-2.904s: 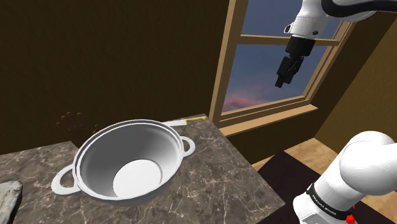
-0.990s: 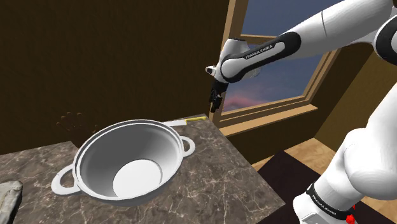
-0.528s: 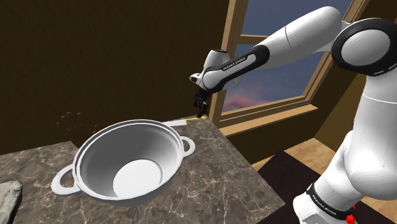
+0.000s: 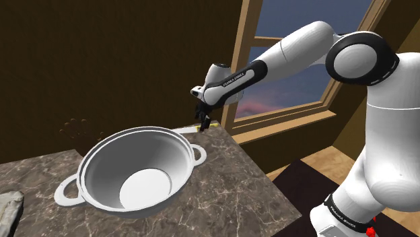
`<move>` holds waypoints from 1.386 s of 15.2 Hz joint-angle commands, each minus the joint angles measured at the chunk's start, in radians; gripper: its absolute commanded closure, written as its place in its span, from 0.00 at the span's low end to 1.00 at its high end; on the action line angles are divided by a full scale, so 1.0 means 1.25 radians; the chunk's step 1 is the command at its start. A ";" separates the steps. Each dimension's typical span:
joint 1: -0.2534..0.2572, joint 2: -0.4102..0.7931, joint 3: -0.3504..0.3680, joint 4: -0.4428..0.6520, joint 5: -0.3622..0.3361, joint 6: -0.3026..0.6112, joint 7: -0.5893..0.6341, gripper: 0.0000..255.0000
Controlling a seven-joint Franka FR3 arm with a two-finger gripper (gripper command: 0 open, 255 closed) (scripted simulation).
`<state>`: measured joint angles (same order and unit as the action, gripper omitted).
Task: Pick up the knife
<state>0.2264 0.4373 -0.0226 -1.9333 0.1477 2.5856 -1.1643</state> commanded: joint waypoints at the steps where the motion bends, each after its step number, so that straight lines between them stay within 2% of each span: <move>1: -0.001 0.016 0.002 -0.002 0.003 0.018 -0.004 0.00; 4: -0.002 0.028 0.004 -0.003 0.005 0.031 -0.007 0.00; 5: -0.002 0.028 0.004 -0.002 0.005 0.031 -0.007 1.00; 14: -0.002 0.028 0.004 -0.003 0.005 0.031 -0.006 1.00; 21: 0.002 -0.023 -0.002 0.004 -0.005 -0.026 0.004 1.00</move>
<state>0.2280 0.4171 -0.0246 -1.9297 0.1438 2.5633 -1.1604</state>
